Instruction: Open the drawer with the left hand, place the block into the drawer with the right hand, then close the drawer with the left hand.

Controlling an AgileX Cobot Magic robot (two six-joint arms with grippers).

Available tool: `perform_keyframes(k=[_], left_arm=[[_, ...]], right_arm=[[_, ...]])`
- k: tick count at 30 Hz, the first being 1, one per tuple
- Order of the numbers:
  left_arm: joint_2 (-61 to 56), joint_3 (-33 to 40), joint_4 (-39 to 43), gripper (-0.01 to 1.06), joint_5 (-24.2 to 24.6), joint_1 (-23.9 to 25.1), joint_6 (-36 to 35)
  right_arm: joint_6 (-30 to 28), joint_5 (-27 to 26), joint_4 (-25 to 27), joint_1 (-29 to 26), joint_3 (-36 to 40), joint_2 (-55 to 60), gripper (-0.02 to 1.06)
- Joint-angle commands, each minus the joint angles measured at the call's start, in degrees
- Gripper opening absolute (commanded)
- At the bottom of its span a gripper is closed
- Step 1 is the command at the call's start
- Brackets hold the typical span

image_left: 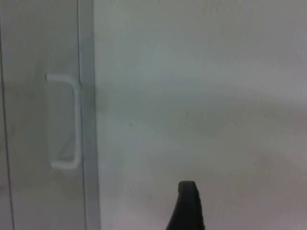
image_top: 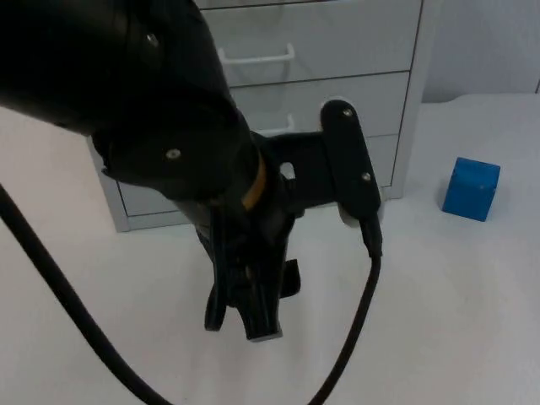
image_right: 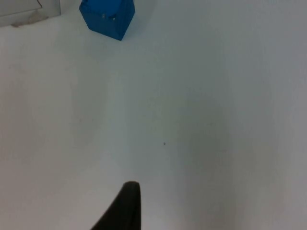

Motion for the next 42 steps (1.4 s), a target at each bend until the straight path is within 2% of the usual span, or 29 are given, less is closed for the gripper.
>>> perform_keyframes(k=[1,2,3,4,5,7,8,9,11,18,25,27,33,35,38,40,42], left_arm=[[1.5,-0.4,6.3,0.64,-2.6,-0.4,-1.1],[2.6,-0.4,9.6,0.64,-3.4,-0.4,-2.8],[2.6,-0.4,9.6,0.64,-3.4,-0.4,-2.8],[3.9,-0.5,13.3,0.64,-3.9,-0.4,-6.0],[6.1,-1.5,21.2,0.64,-3.5,-0.4,-13.1],[10.0,-3.6,31.3,0.64,-0.9,-0.2,-22.9],[10.0,-3.6,31.3,0.64,-0.9,-0.2,-22.9],[11.5,-4.7,36.2,0.64,0.9,-0.2,-27.6],[14.4,-6.9,41.2,0.64,3.6,0.1,-31.8],[19.5,-12.0,41.5,0.64,4.5,3.4,-32.6],[21.8,-15.1,43.5,0.64,1.5,8.0,-34.3],[21.9,-15.1,44.1,0.64,-1.3,9.3,-34.6],[22.0,-15.1,46.2,0.61,-3.8,10.3,-34.7],[22.9,-15.1,47.5,0.52,-3.8,10.3,-34.7],[25.0,-15.1,47.2,0.31,-3.1,10.3,-34.7],[25.3,-15.1,47.0,0.28,-2.9,10.3,-34.7],[26.5,-15.1,45.2,0.12,-1.4,10.3,-34.7]], right_arm=[[-0.8,-1.3,-0.1,-0.3,0.2,0.3,1.05],[-0.8,-1.8,-0.1,-0.3,0.6,0.3,1.05],[-0.8,-1.8,-0.1,-0.3,0.6,0.3,1.05],[-0.8,-2.2,-0.1,-0.3,1.1,0.3,1.05],[-0.8,-2.7,-0.1,-0.3,1.9,0.3,1.05],[-0.8,-2.8,-0.1,-0.3,2.4,0.3,1.05],[-0.8,-2.8,-0.1,-0.3,2.4,0.3,1.05],[-0.8,-3.0,-0.1,-0.3,2.4,0.3,1.05],[-0.8,-3.2,-0.1,-0.3,2.4,0.3,1.05],[-0.8,-3.4,-0.1,-0.3,2.4,0.3,1.05],[-0.8,-4.3,-0.2,-0.3,2.4,0.3,1.05],[-0.8,-4.7,-0.3,-0.3,2.4,0.3,1.05],[-0.8,-5.3,-0.3,-0.3,2.4,0.3,1.05],[-0.8,-5.4,-0.3,-0.3,2.4,0.3,1.05],[-0.8,-5.5,-0.3,-0.3,2.4,0.3,1.05],[-0.8,-5.5,-0.3,-0.3,2.4,0.3,1.05],[-0.8,-5.7,-0.3,-0.3,2.4,0.3,1.05]])
